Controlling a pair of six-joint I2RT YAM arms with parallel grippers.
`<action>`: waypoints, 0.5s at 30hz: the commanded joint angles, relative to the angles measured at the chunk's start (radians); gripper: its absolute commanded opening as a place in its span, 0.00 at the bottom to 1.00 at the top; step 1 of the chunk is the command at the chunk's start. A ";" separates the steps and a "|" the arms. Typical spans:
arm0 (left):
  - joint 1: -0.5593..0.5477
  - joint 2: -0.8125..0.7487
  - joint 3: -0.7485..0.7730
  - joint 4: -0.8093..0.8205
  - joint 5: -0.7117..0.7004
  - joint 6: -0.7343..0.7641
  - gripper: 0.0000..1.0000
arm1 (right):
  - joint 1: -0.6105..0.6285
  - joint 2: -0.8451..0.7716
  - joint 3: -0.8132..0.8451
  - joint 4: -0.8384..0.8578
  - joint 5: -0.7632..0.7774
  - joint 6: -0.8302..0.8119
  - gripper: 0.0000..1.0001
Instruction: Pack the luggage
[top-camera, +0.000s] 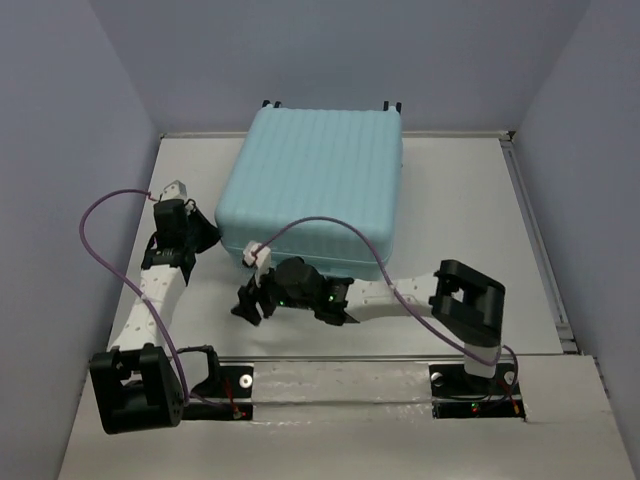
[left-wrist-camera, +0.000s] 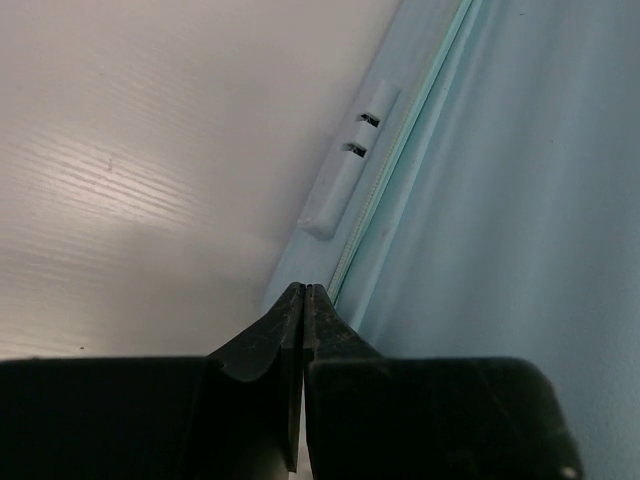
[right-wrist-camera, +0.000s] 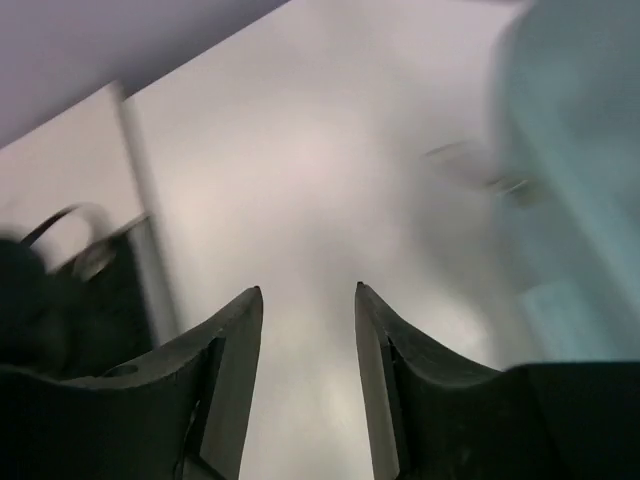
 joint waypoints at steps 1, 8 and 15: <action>-0.036 -0.022 0.031 0.039 0.155 -0.051 0.13 | 0.138 -0.305 -0.134 -0.032 -0.164 0.010 0.77; -0.013 -0.095 0.083 0.032 0.036 -0.075 0.17 | 0.071 -0.718 -0.311 -0.302 0.241 -0.026 0.27; 0.079 -0.137 0.141 0.056 -0.064 -0.098 0.37 | -0.456 -1.051 -0.311 -0.593 0.491 0.023 0.07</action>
